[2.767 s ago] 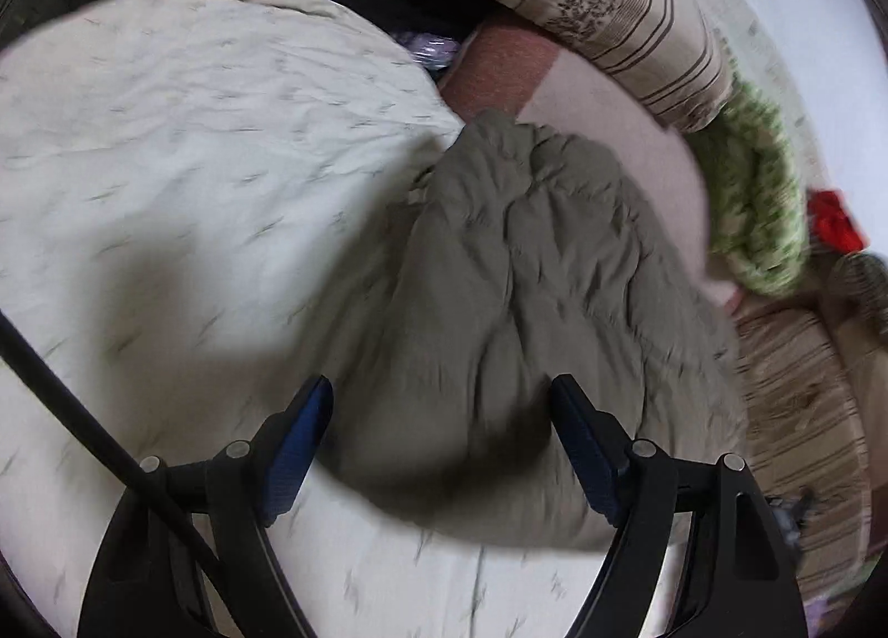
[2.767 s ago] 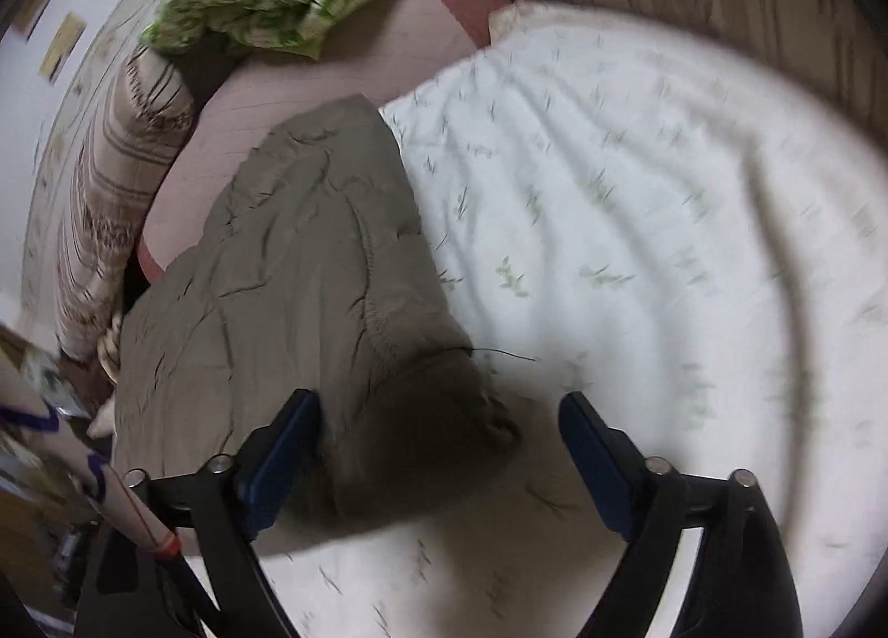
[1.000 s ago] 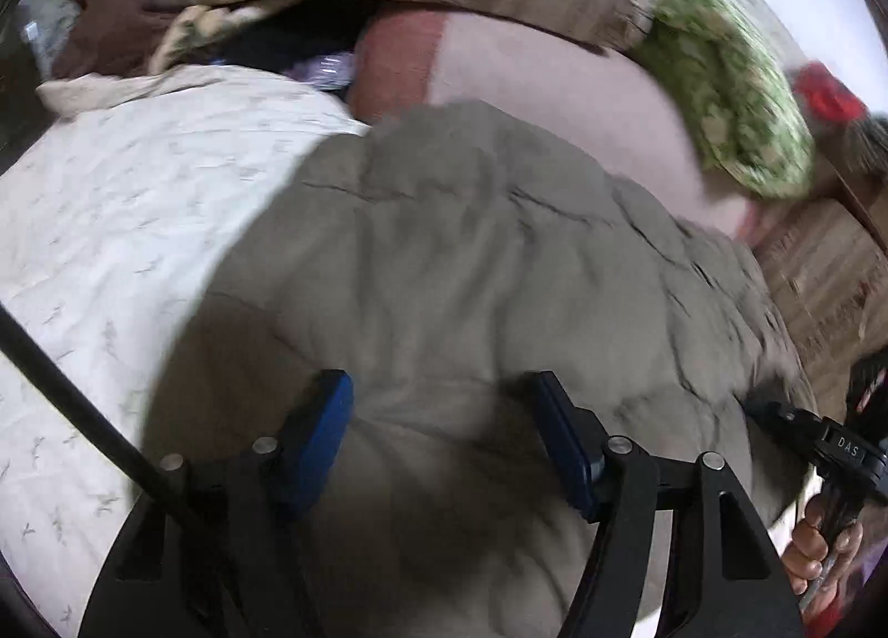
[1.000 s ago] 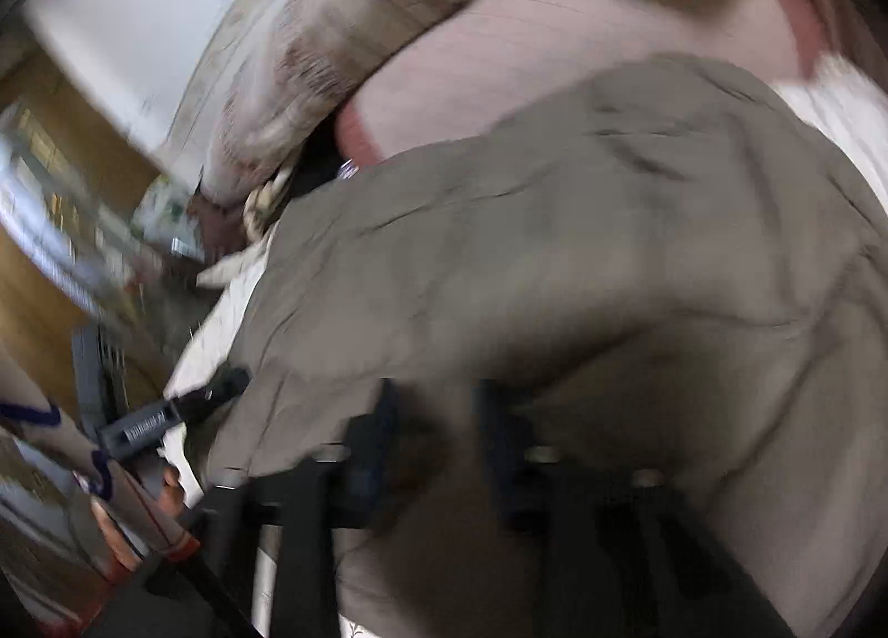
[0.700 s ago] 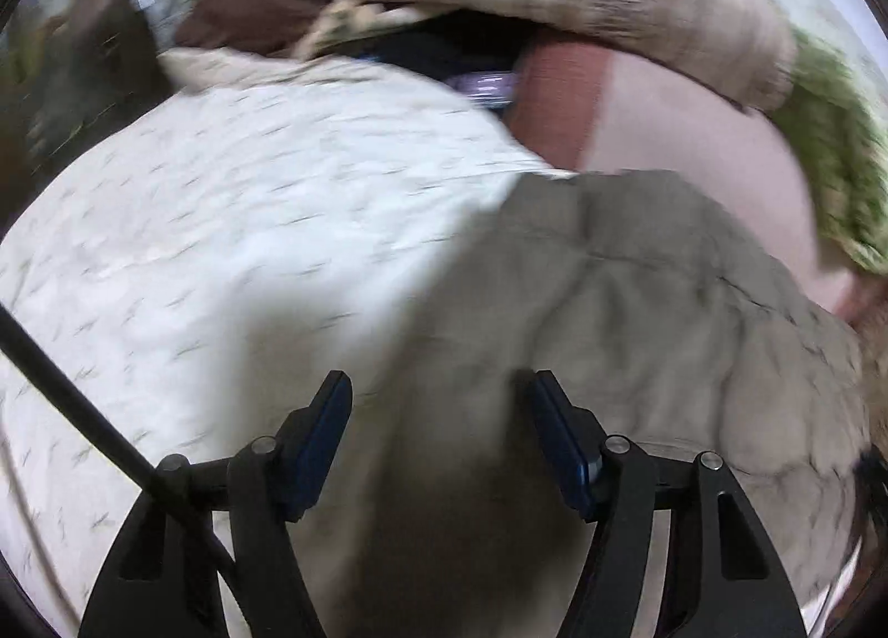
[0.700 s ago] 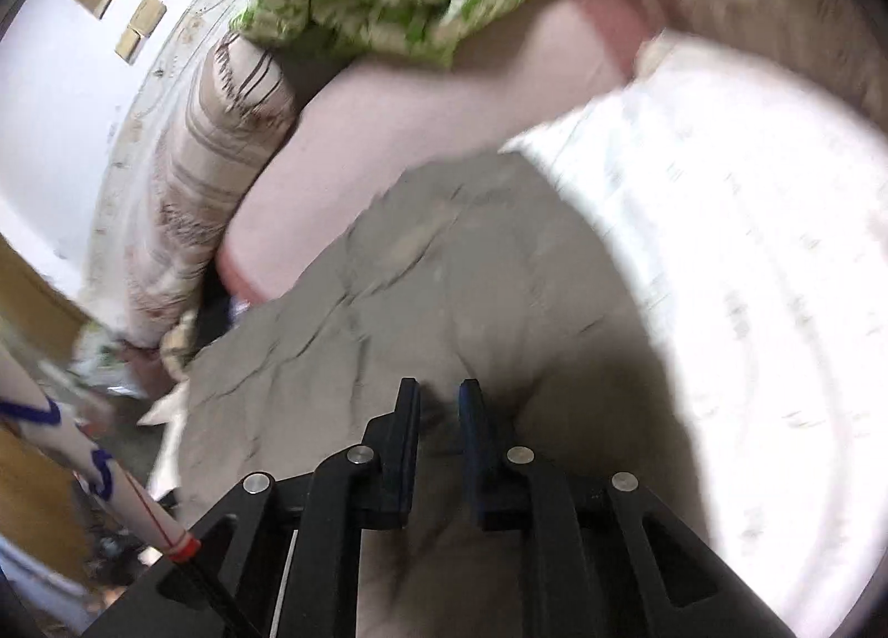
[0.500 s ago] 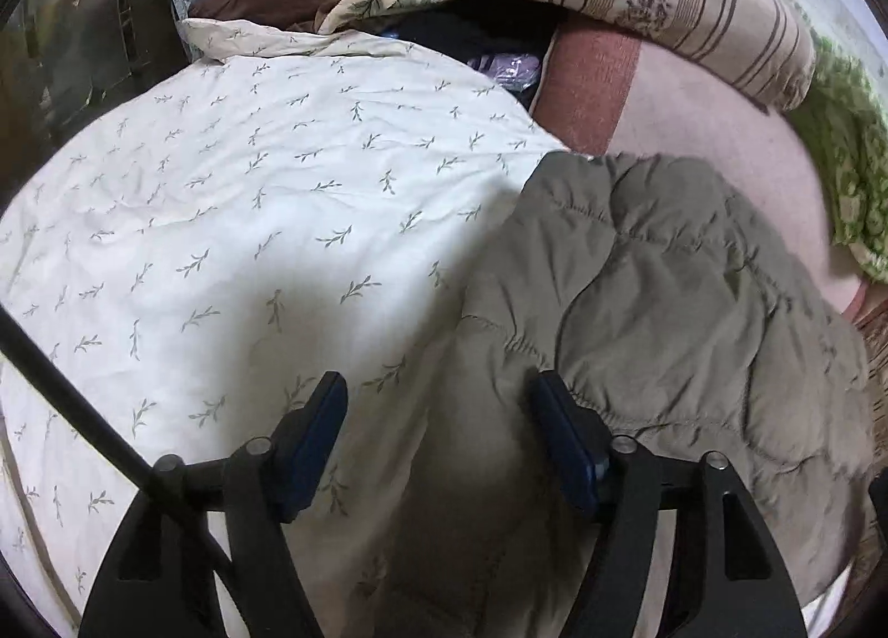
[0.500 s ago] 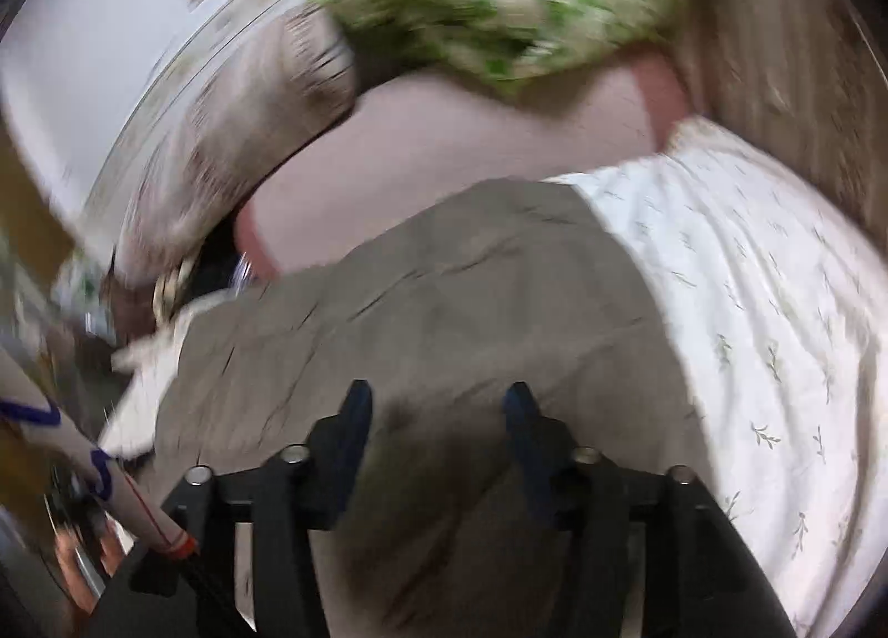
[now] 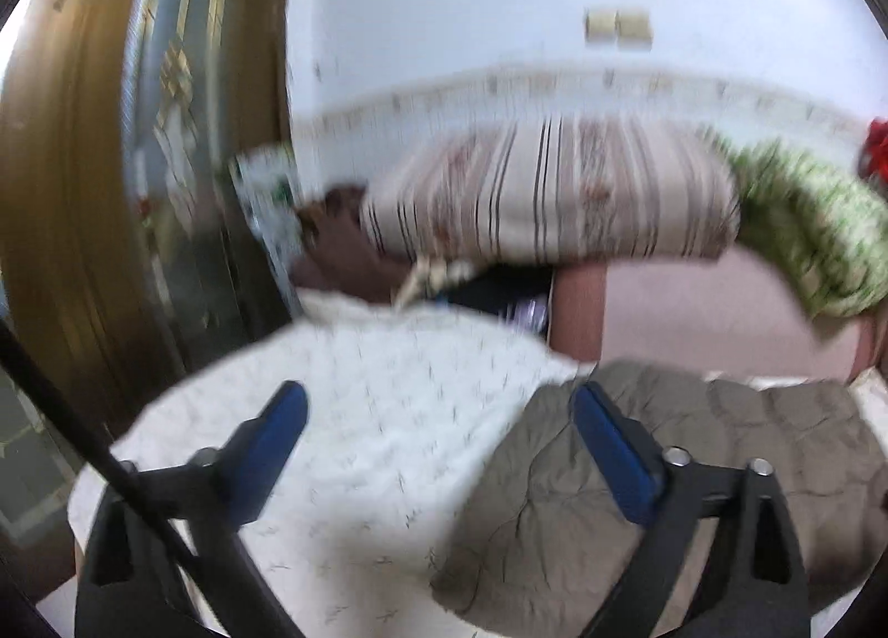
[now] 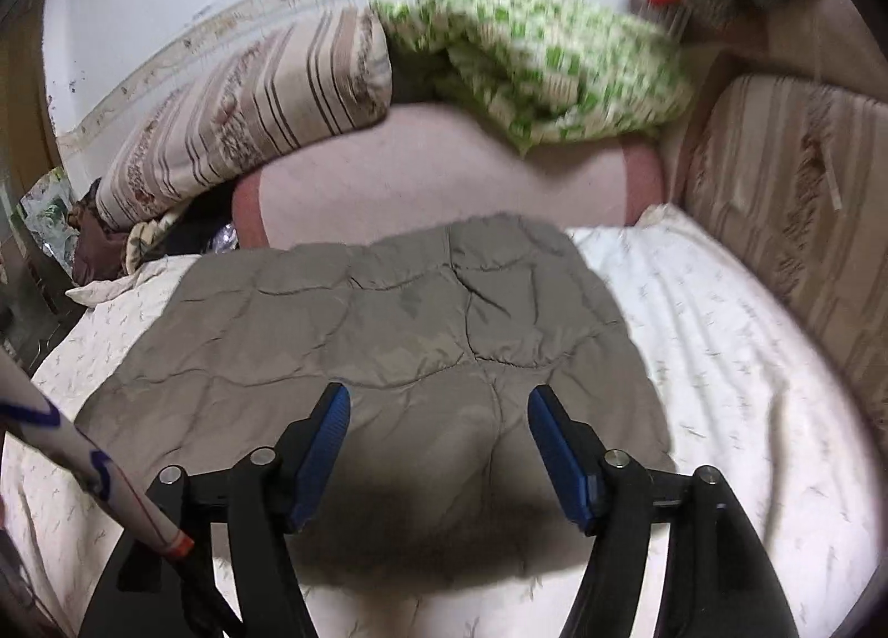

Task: Fold large clothes

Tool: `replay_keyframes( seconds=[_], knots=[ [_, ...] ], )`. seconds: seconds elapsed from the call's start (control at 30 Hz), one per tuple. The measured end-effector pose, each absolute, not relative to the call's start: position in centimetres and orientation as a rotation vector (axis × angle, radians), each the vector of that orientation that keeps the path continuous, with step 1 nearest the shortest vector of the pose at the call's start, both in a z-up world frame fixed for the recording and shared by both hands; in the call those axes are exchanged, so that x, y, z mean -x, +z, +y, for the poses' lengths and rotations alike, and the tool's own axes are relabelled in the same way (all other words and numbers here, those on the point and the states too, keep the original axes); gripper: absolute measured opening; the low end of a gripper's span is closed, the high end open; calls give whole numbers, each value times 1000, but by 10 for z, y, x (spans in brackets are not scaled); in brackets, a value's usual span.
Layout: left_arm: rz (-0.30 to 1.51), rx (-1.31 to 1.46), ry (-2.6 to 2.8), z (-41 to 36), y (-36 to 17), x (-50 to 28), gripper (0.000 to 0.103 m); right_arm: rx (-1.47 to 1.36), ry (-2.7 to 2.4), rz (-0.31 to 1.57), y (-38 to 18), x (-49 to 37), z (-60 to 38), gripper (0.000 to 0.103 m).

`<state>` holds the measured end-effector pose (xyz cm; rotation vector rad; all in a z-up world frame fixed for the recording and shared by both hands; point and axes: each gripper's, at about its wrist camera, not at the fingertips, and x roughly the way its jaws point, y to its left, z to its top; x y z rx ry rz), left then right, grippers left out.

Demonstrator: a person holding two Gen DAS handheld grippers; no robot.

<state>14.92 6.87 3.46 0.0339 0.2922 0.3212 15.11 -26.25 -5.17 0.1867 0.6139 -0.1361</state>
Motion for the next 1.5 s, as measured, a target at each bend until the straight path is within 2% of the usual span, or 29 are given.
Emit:
replay_keyframes(
  seconds=[0.07,0.2,0.57,0.97,1.5],
  knots=[
    [231,-39,307,63,45,-109,100,-183,-142,599,-46,-127,-256,76],
    [235,-52,224,51,49,-48,100,-180,-155,608,-49,-76,-243,77],
    [362,-42,81,22,17,35,102,-151,-225,676,-64,18,-220,81],
    [523,-101,25,-9,-17,60,102,-71,-281,768,-81,33,-202,82],
    [656,-27,-33,3,-33,53,102,-37,-283,827,-92,36,-184,84]
  ],
)
